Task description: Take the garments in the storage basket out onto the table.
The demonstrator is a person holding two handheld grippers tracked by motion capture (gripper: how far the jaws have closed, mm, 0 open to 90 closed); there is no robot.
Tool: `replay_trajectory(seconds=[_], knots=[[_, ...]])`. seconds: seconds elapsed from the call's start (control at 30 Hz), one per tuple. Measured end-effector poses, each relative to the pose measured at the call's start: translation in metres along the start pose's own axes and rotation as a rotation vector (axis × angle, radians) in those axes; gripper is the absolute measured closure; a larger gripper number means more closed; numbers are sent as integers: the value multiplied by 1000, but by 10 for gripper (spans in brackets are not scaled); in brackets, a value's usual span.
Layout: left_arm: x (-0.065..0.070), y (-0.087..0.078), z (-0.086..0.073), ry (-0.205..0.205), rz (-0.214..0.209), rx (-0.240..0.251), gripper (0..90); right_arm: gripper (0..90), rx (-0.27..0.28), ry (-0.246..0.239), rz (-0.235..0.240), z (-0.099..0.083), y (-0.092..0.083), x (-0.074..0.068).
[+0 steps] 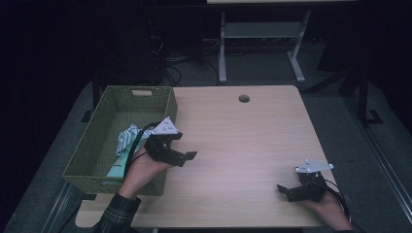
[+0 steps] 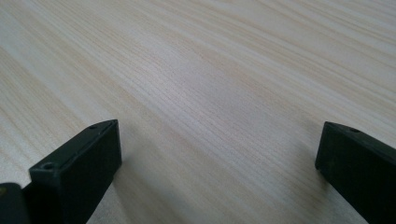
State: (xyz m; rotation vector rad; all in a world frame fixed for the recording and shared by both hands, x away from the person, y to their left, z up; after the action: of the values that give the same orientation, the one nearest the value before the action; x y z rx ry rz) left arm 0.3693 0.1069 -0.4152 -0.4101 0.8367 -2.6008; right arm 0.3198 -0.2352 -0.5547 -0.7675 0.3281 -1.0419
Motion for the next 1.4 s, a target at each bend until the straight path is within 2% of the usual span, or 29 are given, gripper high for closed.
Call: replay_trajectory(seconds=[0.57,1.4], knots=[[-17,-18,-11,-24,36,-13,136,0,0,0,0,0,0,0],[-48,-55,-27,-81,120,-13,140,0,0,1,0,0,0,0]])
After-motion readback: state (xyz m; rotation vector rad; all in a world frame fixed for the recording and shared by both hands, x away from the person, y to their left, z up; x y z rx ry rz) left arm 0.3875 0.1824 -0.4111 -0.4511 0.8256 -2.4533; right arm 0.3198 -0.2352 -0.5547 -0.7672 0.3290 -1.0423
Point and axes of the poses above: each handheld gripper's, and its own axes: y roughly forward along the jaws, z roughly out of its top, x roughly to its right, the point moved 10 cm from there along y, roughly forward along the jaws, and after that the axes turned 11 degrees about -z, right-handed, at the moved point
